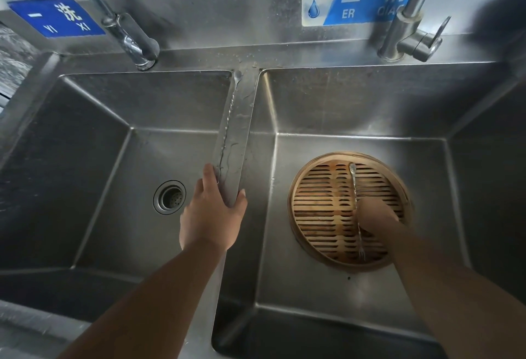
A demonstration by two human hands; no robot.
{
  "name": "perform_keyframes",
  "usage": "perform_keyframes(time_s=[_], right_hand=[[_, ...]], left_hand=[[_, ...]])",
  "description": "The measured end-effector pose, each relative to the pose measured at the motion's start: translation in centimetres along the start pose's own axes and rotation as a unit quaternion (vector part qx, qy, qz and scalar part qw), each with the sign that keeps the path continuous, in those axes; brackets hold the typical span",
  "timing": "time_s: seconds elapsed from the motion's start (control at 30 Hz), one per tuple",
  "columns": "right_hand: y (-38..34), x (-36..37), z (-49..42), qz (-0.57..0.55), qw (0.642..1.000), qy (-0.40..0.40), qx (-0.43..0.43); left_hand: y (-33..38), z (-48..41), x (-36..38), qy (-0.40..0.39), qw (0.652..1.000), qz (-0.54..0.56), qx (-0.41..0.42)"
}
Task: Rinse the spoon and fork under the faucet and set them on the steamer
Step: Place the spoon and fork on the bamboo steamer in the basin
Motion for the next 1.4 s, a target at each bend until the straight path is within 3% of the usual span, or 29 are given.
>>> perform_keyframes(time_s=[0.73, 0.93, 1.13, 1.4], right_hand=[[-0.5, -0.1, -0.1, 0.009, 0.998, -0.053, -0.019], [-1.1, -2.8, 2.0, 0.068, 0.998, 0.002, -0.018], [-8.3, -9.7, 6.0, 0.143, 0.982, 0.072, -0.103], [-22.2, -15.8, 14.1, -0.078, 0.976, 0.084, -0.187]], left_hand=[[-0.4, -0.4, 0.4, -0.001, 1.0, 0.0, 0.005], [-0.7, -0.6, 0.4, 0.001, 1.0, 0.003, 0.005], [-1.0, -0.5, 0.6, 0.0, 1.0, 0.008, 0.005], [-1.4, -0.6, 0.7, -0.008, 0.999, 0.033, 0.01]])
Point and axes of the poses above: each hand's wrist, its own z-axis away from the middle knuckle, its own x-axis out of the palm, y = z × x, the point moved 6 cm from there along -z, towards the middle knuckle, and after that the axes turned 9 degrees about x, right-handed, at the moved point
